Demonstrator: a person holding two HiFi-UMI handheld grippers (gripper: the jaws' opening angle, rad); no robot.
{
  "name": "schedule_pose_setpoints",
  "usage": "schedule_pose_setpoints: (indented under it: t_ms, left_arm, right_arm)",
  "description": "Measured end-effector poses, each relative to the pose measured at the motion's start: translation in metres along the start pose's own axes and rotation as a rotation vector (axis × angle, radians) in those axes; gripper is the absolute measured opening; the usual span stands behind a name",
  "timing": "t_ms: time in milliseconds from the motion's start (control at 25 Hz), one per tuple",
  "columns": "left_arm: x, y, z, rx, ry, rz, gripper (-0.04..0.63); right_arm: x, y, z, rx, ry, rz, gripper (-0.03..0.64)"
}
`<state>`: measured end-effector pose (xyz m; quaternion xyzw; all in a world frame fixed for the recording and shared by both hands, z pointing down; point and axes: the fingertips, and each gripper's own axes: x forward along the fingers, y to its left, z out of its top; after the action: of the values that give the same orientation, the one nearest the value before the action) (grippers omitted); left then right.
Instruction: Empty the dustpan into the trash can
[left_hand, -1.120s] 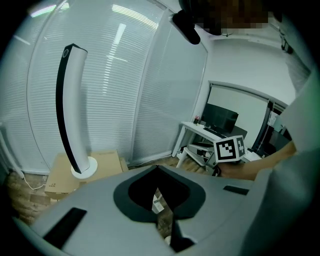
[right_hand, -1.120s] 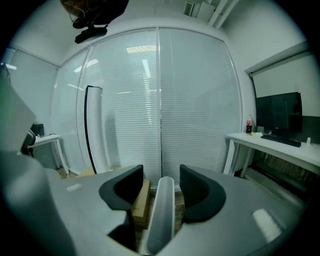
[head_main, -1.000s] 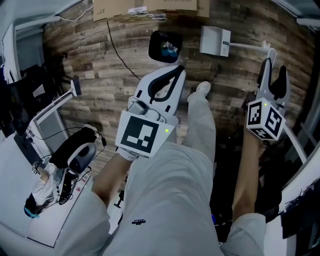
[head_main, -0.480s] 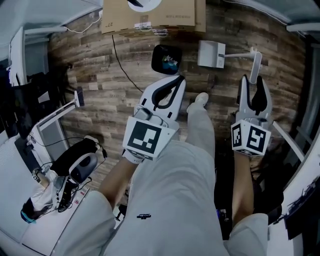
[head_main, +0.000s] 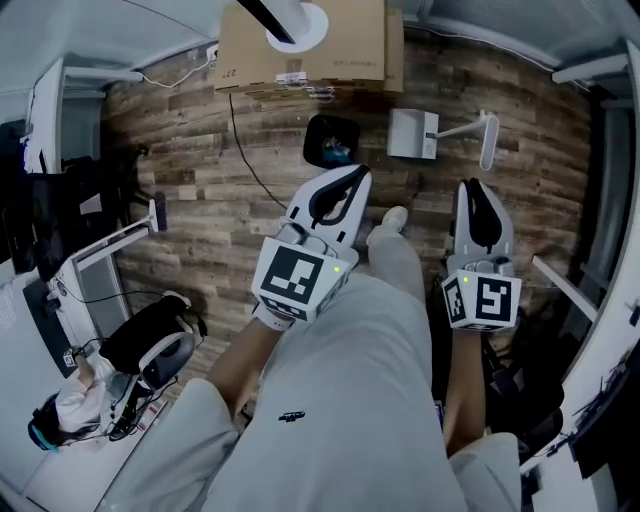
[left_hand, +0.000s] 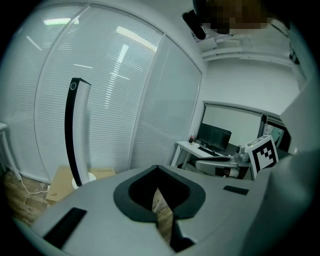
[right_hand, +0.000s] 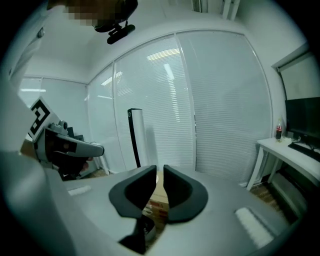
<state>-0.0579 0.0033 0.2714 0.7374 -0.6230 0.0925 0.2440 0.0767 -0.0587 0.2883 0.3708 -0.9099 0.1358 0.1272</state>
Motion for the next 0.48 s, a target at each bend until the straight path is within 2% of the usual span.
schedule_pose_setpoints:
  t_ms: [120,480]
  left_arm:
    - [-0.007,-0.004,0.01,-0.012,-0.028,-0.003,0.006]
    - [-0.03,-0.015,0.029,-0.001,-0.08,-0.002,0.006]
  right_arm:
    - [-0.003,0.003,0.011,0.056,0.003,0.039,0.028]
    - [-0.031,0.016,0.047,0.006,-0.048,0.043,0.014]
